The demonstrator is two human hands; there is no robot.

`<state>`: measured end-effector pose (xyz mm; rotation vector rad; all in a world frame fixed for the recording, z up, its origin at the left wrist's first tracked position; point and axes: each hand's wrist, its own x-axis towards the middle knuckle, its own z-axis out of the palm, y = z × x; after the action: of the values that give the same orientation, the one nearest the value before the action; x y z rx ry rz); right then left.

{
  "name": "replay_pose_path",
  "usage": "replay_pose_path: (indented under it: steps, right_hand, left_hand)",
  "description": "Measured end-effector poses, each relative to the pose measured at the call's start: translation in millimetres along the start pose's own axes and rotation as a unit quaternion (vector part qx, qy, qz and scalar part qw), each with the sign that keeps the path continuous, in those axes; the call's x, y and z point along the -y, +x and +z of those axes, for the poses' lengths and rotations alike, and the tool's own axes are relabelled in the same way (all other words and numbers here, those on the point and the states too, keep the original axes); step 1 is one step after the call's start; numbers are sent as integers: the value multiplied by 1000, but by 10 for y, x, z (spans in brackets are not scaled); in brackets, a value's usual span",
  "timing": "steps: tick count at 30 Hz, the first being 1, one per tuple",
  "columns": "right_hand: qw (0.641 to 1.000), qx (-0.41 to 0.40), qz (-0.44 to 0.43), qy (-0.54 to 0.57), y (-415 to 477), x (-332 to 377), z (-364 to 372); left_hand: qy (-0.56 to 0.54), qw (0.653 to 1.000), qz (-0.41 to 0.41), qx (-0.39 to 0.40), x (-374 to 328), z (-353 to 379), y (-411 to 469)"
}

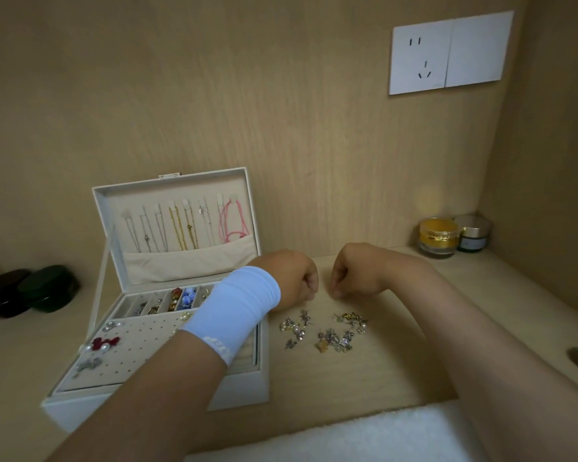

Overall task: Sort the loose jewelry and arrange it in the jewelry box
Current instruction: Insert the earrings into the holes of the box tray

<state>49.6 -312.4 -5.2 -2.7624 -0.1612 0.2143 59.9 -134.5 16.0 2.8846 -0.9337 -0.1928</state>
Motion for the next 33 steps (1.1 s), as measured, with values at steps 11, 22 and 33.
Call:
replay_pose_path:
  steps: [11,22,33]
  right_hand:
    - [975,-118,-134,133,-105,568,-71]
    - [959,-107,-188,182,-290,1309,51]
    - [948,-165,-194,191,-61,2102,187]
  left_hand:
    - [-164,970,-2,-180,535,-334,-1039]
    - [-279,925,-10,-259,1146,-223,-1418]
    - [-362,898,-36,-248,1561,-336,-1471]
